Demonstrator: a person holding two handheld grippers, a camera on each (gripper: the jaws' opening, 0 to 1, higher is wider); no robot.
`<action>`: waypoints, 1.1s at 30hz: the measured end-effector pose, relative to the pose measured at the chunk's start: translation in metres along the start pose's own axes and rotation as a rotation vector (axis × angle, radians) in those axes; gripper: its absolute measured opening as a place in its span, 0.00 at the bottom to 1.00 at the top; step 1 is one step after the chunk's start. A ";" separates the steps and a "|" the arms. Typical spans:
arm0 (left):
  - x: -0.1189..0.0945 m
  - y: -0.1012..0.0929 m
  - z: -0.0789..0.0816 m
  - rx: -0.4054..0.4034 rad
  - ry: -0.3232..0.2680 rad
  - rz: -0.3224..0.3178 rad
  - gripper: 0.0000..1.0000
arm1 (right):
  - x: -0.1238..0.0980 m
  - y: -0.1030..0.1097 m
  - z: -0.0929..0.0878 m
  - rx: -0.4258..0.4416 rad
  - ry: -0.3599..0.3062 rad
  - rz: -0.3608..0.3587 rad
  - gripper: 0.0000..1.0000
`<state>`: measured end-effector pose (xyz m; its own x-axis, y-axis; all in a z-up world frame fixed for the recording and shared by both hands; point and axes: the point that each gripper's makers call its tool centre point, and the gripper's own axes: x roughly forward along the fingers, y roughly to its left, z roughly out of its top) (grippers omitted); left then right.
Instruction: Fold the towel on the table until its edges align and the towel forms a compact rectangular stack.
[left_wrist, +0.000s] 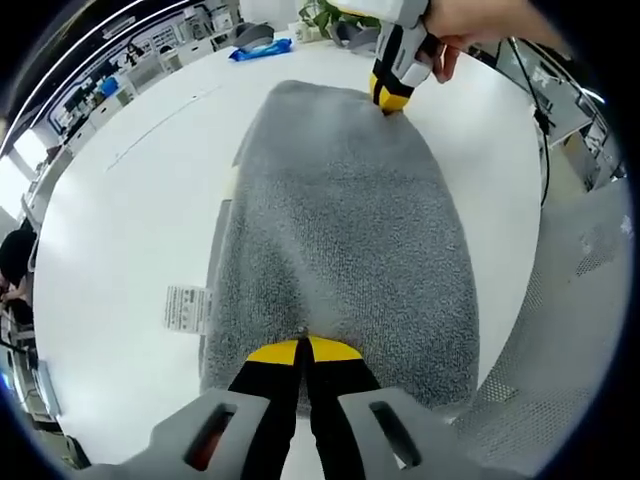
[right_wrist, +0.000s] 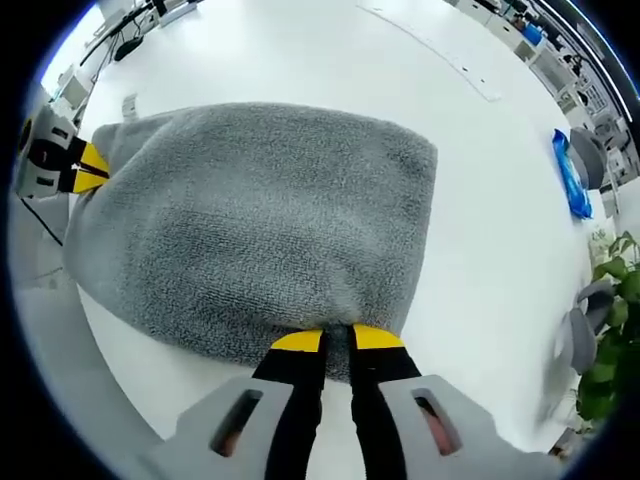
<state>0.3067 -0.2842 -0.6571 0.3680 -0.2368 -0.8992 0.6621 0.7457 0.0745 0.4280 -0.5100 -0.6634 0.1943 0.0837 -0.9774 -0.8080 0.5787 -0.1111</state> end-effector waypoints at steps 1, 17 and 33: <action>-0.001 -0.002 0.000 -0.020 -0.010 -0.011 0.02 | 0.000 -0.001 0.001 -0.007 -0.003 -0.004 0.06; 0.001 -0.025 0.005 0.021 -0.011 -0.051 0.02 | 0.003 -0.020 0.018 0.050 -0.116 -0.001 0.05; 0.007 -0.042 0.019 0.025 -0.017 -0.070 0.02 | 0.010 -0.039 0.038 0.003 -0.091 -0.037 0.04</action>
<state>0.2940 -0.3291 -0.6579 0.3313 -0.2984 -0.8951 0.7024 0.7115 0.0228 0.4822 -0.5013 -0.6618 0.2741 0.1349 -0.9522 -0.7974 0.5854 -0.1466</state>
